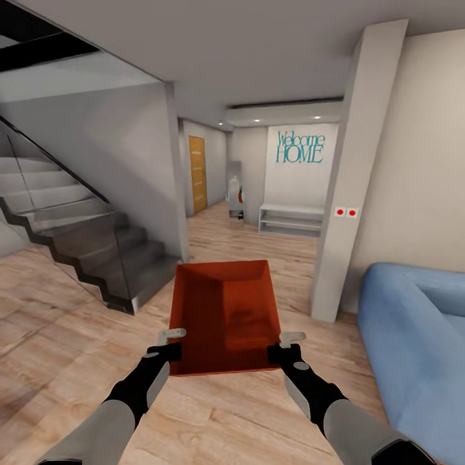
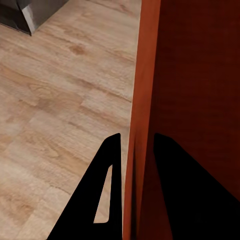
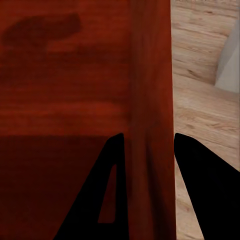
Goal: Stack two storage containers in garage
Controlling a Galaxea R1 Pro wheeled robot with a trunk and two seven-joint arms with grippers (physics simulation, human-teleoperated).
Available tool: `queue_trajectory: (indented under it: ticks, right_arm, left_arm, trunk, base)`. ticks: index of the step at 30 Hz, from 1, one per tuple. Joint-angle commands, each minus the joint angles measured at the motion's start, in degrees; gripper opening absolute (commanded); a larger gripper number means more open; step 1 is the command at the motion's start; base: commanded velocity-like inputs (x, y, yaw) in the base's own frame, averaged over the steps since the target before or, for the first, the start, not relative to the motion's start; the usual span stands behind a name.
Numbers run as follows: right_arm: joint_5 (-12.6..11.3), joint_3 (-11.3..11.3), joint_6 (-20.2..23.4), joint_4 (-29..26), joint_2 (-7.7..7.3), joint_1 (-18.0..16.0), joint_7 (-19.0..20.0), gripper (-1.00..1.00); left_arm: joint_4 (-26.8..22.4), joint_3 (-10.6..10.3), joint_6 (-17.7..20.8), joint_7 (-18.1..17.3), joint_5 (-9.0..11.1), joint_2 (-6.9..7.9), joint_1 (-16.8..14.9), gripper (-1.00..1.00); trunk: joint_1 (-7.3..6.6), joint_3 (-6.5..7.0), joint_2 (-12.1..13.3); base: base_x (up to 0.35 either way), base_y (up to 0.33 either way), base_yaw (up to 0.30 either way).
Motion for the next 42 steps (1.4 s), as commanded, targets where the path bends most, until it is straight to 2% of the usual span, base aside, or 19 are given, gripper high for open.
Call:
queue_trajectory:
  ticks: [1,42]
  right_arm:
    - [-0.75,0.23,-0.31,1.76,-0.22,-0.02,-0.39,-1.00]
    - [-0.81,0.23,-0.36,1.76,-0.22,-0.02,-0.39,-1.00]
  left_arm:
    - [-0.30,0.86,0.40,0.54,-0.86,0.10,-0.04,-1.00]
    - [-0.30,0.86,0.40,0.54,-0.86,0.10,-0.04,-1.00]
  trunk:
    - [0.05,-0.01,-0.04]
    - [0.05,-0.01,-0.04]
  base:
    - [0.322,0.000,0.000]
    - [0.322,0.000,0.000]
